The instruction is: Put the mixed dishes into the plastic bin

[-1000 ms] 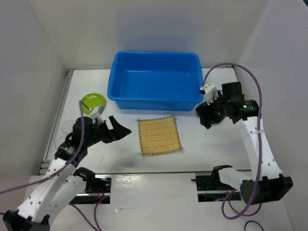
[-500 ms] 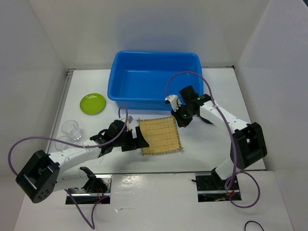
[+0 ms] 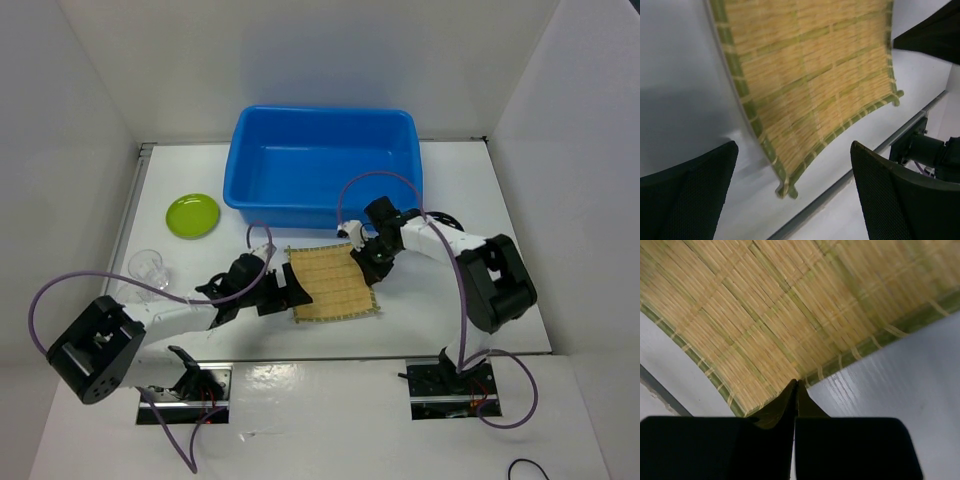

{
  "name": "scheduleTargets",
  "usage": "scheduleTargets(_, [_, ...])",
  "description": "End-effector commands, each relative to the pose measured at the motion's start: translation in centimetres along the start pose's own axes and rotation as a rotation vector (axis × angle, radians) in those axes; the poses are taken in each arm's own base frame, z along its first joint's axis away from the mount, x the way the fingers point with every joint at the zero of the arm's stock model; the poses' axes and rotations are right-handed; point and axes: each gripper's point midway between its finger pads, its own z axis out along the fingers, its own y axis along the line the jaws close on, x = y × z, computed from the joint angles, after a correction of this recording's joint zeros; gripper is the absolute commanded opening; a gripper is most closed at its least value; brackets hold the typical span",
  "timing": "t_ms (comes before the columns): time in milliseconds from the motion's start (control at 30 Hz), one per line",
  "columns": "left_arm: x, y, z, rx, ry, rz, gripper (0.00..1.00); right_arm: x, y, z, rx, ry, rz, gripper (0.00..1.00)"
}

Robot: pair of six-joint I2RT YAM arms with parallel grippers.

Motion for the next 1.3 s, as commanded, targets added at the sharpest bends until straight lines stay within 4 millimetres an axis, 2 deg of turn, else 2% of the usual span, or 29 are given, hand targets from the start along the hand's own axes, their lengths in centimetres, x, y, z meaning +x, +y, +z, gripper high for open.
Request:
scheduleTargets(0, [-0.4, -0.4, 1.1, 0.045, -0.028, -0.002, 1.00, -1.2, 0.5, 1.6, -0.048, -0.004, -0.052, 0.00])
scheduleTargets(33, [-0.1, 0.2, 1.6, 0.025, -0.013, -0.007, 1.00, -1.0, 0.5, 1.9, -0.040, 0.015, -0.059, 0.00])
scheduleTargets(100, [-0.5, -0.1, 2.2, 0.025, -0.013, 0.003, 1.00, -0.9, 0.3, 2.2, -0.028, 0.019, -0.049, 0.00])
scheduleTargets(133, [0.1, 0.7, 2.7, 0.008, 0.014, 0.006, 1.00, -0.9, 0.1, 2.6, -0.029, 0.023, -0.037, 0.00])
scheduleTargets(267, [-0.2, -0.3, 4.3, 0.062, 0.026, 0.015, 1.00, 0.1, -0.3, 3.9, -0.014, 0.076, -0.023, 0.00])
scheduleTargets(300, [0.4, -0.2, 4.6, 0.072, 0.052, 0.013, 1.00, 0.4, -0.2, 4.2, -0.012, 0.091, -0.028, 0.00])
scheduleTargets(400, [0.3, -1.1, 4.9, 0.133, 0.062, 0.020, 0.98, 0.8, -0.5, 5.0, -0.012, 0.119, -0.020, 0.00])
scheduleTargets(433, [-0.2, -2.0, 4.9, 0.179, 0.047, 0.043, 0.90, 0.8, -0.2, 5.0, -0.015, 0.121, -0.028, 0.00])
scheduleTargets(500, [0.2, -2.7, 4.5, 0.232, 0.055, 0.058, 0.76, 0.8, -0.2, 5.1, -0.015, 0.121, -0.028, 0.00])
scheduleTargets(533, [-0.2, -3.5, 4.3, 0.272, 0.034, 0.073, 0.63, 0.8, -0.2, 5.1, -0.015, 0.121, -0.028, 0.00])
scheduleTargets(567, [-0.5, -3.9, 4.3, 0.289, 0.020, 0.081, 0.56, 0.6, -0.2, 4.8, -0.012, 0.113, -0.031, 0.00])
scheduleTargets(633, [-0.2, -3.7, 4.3, 0.299, 0.025, 0.083, 0.41, 0.6, -0.2, 4.8, -0.012, 0.113, -0.031, 0.00])
scheduleTargets(667, [-0.2, -3.8, 4.3, 0.299, 0.025, 0.083, 0.25, 0.6, -0.2, 4.8, -0.012, 0.113, -0.031, 0.00])
scheduleTargets(700, [0.2, -3.5, 4.4, 0.295, 0.041, 0.080, 0.19, 0.6, -0.2, 4.8, -0.012, 0.113, -0.031, 0.00])
scheduleTargets(767, [0.2, -3.5, 5.0, 0.293, 0.058, 0.077, 0.17, 0.6, -0.2, 4.8, -0.012, 0.113, -0.031, 0.00])
scheduleTargets(933, [1.5, -2.6, 6.2, 0.279, 0.133, 0.078, 0.27, 0.4, -0.2, 4.6, -0.009, 0.105, -0.034, 0.00])
scheduleTargets(1033, [1.7, -2.5, 6.9, 0.287, 0.154, 0.085, 0.28, 0.6, -0.1, 4.6, -0.012, 0.113, -0.031, 0.00])
scheduleTargets(1100, [2.2, -2.1, 7.1, 0.278, 0.176, 0.069, 0.12, 0.6, -0.1, 4.6, -0.012, 0.113, -0.031, 0.00])
scheduleTargets(1133, [2.1, -2.5, 7.1, 0.290, 0.184, 0.071, 0.00, 0.6, -0.1, 4.6, -0.012, 0.113, -0.031, 0.00])
scheduleTargets(1200, [2.2, -3.0, 6.9, 0.309, 0.204, 0.074, 0.00, -0.1, 0.1, 3.9, -0.018, 0.089, -0.047, 0.00])
scheduleTargets(1233, [2.1, -3.5, 6.6, 0.327, 0.203, 0.081, 0.00, -1.1, 0.5, 3.0, -0.027, 0.053, -0.069, 0.00])
scheduleTargets(1267, [2.4, -4.7, 5.7, 0.370, 0.226, 0.098, 0.00, -1.4, 0.8, 2.2, -0.055, 0.024, -0.066, 0.00])
